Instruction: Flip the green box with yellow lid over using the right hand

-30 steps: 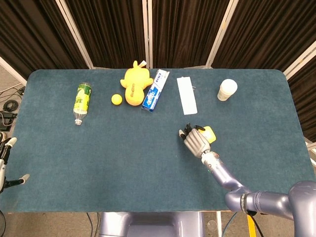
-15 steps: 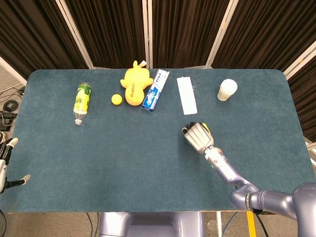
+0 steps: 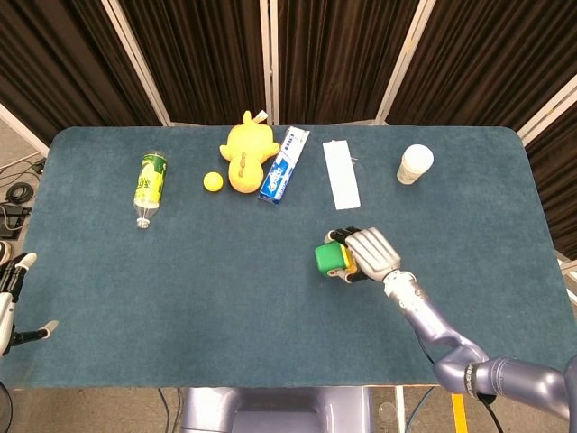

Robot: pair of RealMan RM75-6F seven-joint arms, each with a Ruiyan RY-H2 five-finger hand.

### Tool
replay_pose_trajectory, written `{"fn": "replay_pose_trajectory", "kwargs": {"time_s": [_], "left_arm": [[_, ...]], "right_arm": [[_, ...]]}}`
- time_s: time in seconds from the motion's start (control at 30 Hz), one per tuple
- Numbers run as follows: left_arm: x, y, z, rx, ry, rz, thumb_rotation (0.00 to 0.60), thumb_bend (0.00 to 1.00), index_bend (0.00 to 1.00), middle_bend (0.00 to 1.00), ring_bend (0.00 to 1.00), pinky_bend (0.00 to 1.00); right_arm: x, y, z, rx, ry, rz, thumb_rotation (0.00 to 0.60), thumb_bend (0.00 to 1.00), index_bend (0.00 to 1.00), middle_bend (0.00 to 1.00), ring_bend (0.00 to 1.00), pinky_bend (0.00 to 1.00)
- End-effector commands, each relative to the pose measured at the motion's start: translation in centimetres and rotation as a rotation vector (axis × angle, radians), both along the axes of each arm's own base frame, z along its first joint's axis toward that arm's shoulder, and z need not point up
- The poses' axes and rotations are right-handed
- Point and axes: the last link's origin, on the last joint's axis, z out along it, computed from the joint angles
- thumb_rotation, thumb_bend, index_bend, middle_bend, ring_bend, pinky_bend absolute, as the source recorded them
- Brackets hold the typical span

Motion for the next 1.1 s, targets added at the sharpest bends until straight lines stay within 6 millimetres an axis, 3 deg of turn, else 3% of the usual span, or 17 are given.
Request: {"fn": "replay_pose_trajectory", "kwargs": {"time_s": [0.03,0.37,0.43,0.5,0.6,0.8,1.1], "left_arm": [[0.0,0.0,0.0,-0.001,0.0,0.0,0.6,0.0,0.0,0.0,0.0,0.0],[0.1,-0.1,0.0,0.003,0.0,-0.002,0.6,0.0,0.0,0.0,0.0,0.0],[0.1,-0.1,0.0,0.003,-0.001,-0.003,0.6,0.0,0.0,0.0,0.0,0.0],[0.1,-0.1,0.0,0.002,0.001,-0.004,0.6,0.0,0.0,0.0,0.0,0.0],[0.2,-0.1,-0.1,-0.002,0.002,-0.005,0.6,0.0,0.0,0.0,0.0,0.0],[0.2,-0.1,-0.1,-0.004,0.003,-0.005,0.6,0.0,0.0,0.0,0.0,0.0],[0.4,-0.2,0.0,-0.001,-0.002,-0.011,0.6,0.0,0.0,0.0,0.0,0.0]], "right_arm": [[-0.9,0.6,0.0,0.021,-0.063,-0.028,0.6,0.54,0.39,0.53,0.5,0.72],[-2.3,1.1,-1.2,0.045,-0.03,-0.043,0.6,0.47,0.37,0.5,0.48,0.58],[-2.6,1.1,-1.3,0.051,-0.03,-0.052,0.6,0.4,0.31,0.44,0.41,0.47],[-2.8,1.3,-1.5,0.072,-0.024,-0.062,0.6,0.27,0.15,0.26,0.21,0.27],[-3.2,1.8,-1.4,0.146,-0.024,-0.087,0.6,0.13,0.01,0.04,0.02,0.1],[-4.2,2.3,0.1,0.184,0.025,-0.107,0.6,0.05,0.0,0.0,0.0,0.01],[-3.9,3.6,3.7,0.123,0.122,-0.014,0.6,0.01,0.0,0.0,0.0,0.0]]}}
